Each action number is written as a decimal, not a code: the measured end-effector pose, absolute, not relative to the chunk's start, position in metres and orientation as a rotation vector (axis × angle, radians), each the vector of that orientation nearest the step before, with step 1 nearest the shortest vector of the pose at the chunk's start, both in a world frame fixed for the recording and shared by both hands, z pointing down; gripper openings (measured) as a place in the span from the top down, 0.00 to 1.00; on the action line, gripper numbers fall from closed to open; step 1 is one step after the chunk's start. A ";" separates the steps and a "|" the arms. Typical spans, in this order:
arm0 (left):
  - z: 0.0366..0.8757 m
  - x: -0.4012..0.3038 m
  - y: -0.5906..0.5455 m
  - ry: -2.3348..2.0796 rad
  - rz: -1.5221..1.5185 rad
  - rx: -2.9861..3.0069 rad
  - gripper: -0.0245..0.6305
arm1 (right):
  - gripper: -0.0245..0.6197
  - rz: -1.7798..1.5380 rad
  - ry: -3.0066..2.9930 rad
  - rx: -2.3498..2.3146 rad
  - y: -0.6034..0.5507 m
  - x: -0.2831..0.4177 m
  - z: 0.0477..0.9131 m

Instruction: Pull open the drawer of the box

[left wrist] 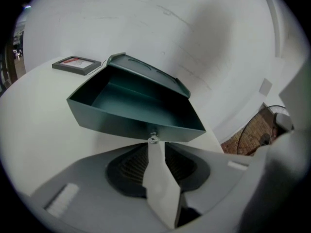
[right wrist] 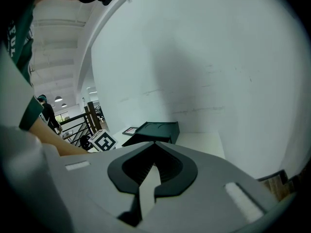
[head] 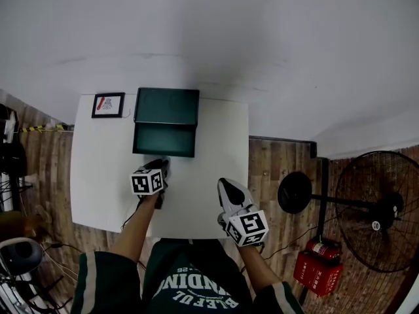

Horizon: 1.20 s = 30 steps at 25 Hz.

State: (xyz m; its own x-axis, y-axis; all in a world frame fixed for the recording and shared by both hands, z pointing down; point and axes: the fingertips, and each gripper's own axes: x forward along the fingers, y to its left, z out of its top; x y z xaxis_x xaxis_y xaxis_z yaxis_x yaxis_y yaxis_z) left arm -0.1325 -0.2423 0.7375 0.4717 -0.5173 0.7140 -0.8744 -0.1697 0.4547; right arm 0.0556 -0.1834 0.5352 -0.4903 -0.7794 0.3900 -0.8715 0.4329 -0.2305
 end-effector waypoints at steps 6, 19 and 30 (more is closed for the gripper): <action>0.698 -0.137 -0.221 -1.220 0.480 1.947 0.78 | 0.96 0.533 -2.509 1.427 -0.193 0.057 0.519; 0.499 -0.138 -0.233 -1.476 0.398 2.435 0.88 | 0.96 0.282 -2.652 1.408 -0.235 0.041 0.444; 0.439 -0.154 -0.233 -1.582 0.285 2.507 0.88 | 0.96 0.183 -2.698 1.382 -0.242 0.022 0.417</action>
State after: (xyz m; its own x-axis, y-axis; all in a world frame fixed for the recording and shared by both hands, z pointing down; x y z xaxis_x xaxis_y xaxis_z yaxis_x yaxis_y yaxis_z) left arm -0.1536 -0.2329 0.4387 0.4212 -0.8729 0.2461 -0.9040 -0.4260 0.0360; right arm 0.0222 -0.2417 0.4169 -0.5816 -0.7999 0.1479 -0.8126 0.5799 -0.0593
